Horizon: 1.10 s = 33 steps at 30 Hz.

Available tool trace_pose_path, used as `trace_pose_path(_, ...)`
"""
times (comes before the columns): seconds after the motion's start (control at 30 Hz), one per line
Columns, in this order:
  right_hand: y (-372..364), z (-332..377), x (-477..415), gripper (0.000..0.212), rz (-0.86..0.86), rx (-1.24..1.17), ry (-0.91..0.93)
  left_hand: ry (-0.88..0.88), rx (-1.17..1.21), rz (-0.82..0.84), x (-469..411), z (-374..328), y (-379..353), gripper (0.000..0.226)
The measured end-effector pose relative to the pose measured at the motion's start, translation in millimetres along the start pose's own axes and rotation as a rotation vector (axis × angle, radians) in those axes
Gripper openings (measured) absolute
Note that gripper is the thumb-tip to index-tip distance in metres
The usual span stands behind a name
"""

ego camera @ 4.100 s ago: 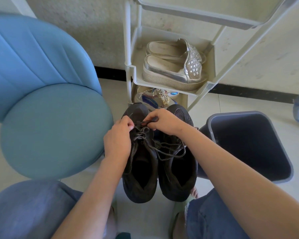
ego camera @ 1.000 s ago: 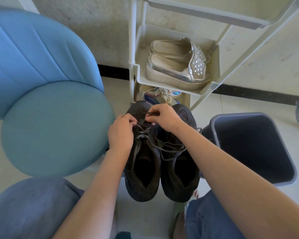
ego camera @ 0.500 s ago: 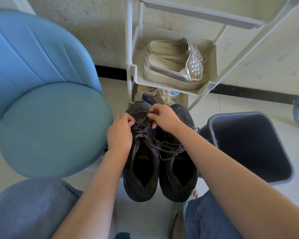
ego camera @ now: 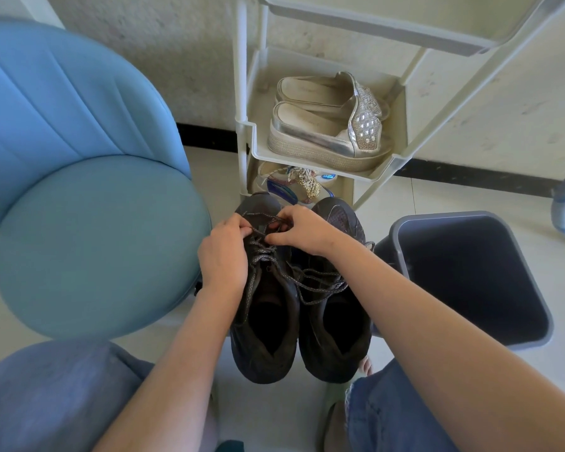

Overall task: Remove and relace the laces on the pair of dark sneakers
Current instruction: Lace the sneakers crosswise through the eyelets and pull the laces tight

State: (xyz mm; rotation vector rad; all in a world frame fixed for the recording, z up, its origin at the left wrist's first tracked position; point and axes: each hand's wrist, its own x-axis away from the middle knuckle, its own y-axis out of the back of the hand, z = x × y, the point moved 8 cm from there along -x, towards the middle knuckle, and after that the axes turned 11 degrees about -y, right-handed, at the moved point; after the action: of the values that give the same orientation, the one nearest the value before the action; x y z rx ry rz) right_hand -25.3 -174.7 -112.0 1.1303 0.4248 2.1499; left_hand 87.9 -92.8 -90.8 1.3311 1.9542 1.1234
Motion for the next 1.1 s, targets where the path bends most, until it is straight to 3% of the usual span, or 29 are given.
trace_pose_path(0.17, -1.1, 5.4, 5.5, 0.04, -0.032, 0.033, 0.043, -0.066, -0.063, 0.046, -4.0, -5.9, 0.1, 0.015)
trace_pose_path(0.23, 3.2, 16.7, 11.1, 0.049, -0.128, 0.154, 0.123, -0.068, -0.016, 0.063, -3.4, -5.1, -0.3, 0.016)
trace_pose_path(0.33, 3.8, 40.6, 21.2, 0.035, -0.25, 0.199, 0.225, 0.028, 0.088, 0.044, -0.6, 4.7, -1.9, 0.019)
trace_pose_path(0.4, -4.4, 44.6, 18.3, 0.02, -0.231, 0.218, 0.187, 0.131, 0.167, -0.014, 4.4, 13.9, -0.8, 0.022)
trace_pose_path(0.5, -8.7, 35.6, 5.2, 0.029, -0.194, 0.238, 0.084, 0.198, 0.266, -0.08, 11.7, 21.8, 1.9, 0.024)
trace_pose_path(0.63, -5.9, 28.5, -4.8, 0.02, -0.178, 0.254, 0.066, 0.132, 0.274, 0.028, 14.4, 12.7, -6.7, 0.032)
trace_pose_path(0.7, -10.7, 28.4, -8.0, 0.012, -0.174, 0.22, 0.078, 0.073, 0.169, 0.095, 15.4, 7.1, -10.6, 0.034)
trace_pose_path(0.93, -10.5, 20.6, -5.3, 0.005, -0.053, -0.141, 0.061, 0.055, 0.124, 0.169, 12.6, 5.2, -12.6, 0.032)
trace_pose_path(1.1, -8.2, 20.7, 4.6, 0.011, 0.007, -0.285, 0.058, 0.071, 0.166, 0.191, 13.2, 7.4, -14.5, 0.03)
